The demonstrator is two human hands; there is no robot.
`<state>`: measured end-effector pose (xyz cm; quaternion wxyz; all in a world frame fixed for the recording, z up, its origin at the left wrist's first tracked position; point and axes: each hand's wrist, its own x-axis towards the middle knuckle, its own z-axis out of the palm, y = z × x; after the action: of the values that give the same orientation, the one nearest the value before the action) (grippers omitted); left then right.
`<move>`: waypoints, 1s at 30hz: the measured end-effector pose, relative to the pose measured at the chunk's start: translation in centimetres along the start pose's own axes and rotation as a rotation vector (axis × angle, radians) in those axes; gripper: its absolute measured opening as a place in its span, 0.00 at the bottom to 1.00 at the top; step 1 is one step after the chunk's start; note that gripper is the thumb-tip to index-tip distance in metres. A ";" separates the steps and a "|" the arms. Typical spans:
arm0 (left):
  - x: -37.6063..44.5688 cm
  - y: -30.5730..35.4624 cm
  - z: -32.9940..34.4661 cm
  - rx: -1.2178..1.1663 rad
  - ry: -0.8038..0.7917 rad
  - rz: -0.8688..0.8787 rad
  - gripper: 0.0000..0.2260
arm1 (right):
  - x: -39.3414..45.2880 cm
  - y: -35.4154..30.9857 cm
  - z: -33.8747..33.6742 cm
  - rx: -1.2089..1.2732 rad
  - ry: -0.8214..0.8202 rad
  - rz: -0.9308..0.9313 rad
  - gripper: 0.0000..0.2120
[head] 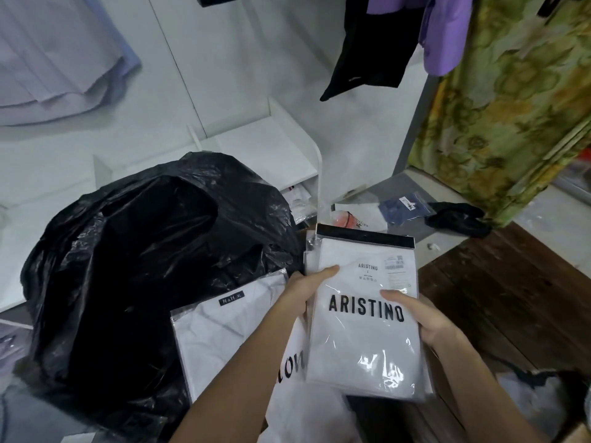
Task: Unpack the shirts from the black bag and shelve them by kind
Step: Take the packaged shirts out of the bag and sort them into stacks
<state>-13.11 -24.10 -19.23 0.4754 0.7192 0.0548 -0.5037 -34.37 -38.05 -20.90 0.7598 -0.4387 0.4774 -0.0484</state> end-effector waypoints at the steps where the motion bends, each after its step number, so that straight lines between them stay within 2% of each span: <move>1: -0.3 0.1 0.3 0.022 -0.037 -0.013 0.48 | 0.0 -0.1 -0.4 0.011 0.017 -0.006 0.22; 3: -1.0 0.0 1.3 0.116 -0.067 -0.015 0.47 | 0.1 -0.3 -1.3 0.032 0.041 -0.020 0.23; 5: -0.2 -0.8 2.3 0.153 -0.022 0.010 0.58 | 0.3 -0.5 -1.9 0.032 0.062 -0.027 0.23; 6: 0.1 -1.1 2.5 0.130 -0.005 0.023 0.58 | 0.4 -0.6 -2.0 0.032 0.066 -0.026 0.23; 8: 1.0 -1.5 2.3 0.068 0.019 0.032 0.49 | 0.5 -0.8 -2.0 0.024 0.067 -0.031 0.21; 10: 0.8 -1.2 2.1 0.061 -0.004 -0.003 0.47 | 0.7 -0.9 -1.8 0.016 0.056 -0.030 0.21; 12: 0.3 -0.9 2.0 0.101 -0.050 -0.019 0.34 | 0.8 -1.1 -1.6 0.012 0.047 -0.018 0.21; 13: 0.3 -0.9 2.1 0.115 -0.066 -0.037 0.32 | 0.8 -1.1 -1.5 0.009 0.043 -0.014 0.23; 15: 0.3 -1.0 2.5 0.160 -0.106 -0.048 0.36 | 1.0 -1.1 -1.6 0.009 0.031 -0.016 0.25; 18: 0.5 -1.2 3.0 0.172 -0.139 -0.013 0.35 | 1.0 -1.1 -1.6 0.017 0.035 -0.028 0.24; 23: 0.1 0.3 3.1 0.168 -0.084 0.039 0.54 | 0.1 -2.6 -1.0 0.046 0.068 -0.122 0.24; 26: -1.0 2.6 2.7 0.102 -0.098 0.239 0.55 | -1.0 -4.6 -0.5 0.067 0.078 -0.289 0.28; 30: -3.6 5.4 0.8 0.080 -0.209 0.575 0.40 | -3.8 -6.5 0.6 0.057 0.043 -0.549 0.27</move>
<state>-12.44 -26.16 -13.08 0.5730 0.6675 -0.2202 -0.4215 -33.73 -39.79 -13.60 0.7199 -0.5292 0.3549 -0.2751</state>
